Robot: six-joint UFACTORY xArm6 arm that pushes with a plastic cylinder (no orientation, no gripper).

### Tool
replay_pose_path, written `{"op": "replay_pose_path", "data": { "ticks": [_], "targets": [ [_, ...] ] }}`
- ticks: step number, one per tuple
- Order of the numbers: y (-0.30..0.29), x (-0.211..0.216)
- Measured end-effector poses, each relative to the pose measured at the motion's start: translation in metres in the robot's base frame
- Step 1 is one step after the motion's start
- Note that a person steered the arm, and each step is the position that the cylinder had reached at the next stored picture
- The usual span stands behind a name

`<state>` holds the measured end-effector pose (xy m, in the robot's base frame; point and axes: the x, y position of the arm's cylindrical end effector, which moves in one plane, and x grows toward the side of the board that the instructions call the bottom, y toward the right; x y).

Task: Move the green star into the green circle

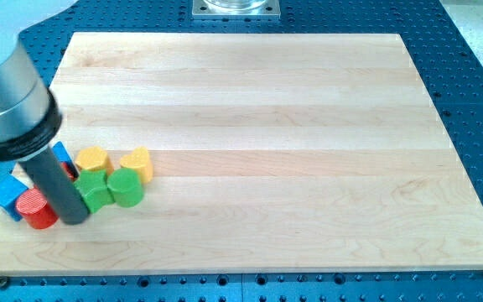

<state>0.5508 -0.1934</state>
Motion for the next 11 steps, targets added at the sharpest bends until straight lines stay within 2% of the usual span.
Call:
{"op": "replay_pose_path", "data": {
  "ticks": [1,2,3,4,5,6,7,8,9,10,11],
  "targets": [
    [0.045,-0.017],
    [0.094,-0.017],
    [0.086,0.003],
    [0.063,-0.001],
    [0.040,-0.037],
    [-0.011,-0.064],
    [-0.010,-0.096],
    [0.022,-0.097],
    [0.064,-0.047],
    [0.116,-0.024],
    [0.134,-0.041]
  ]
}}
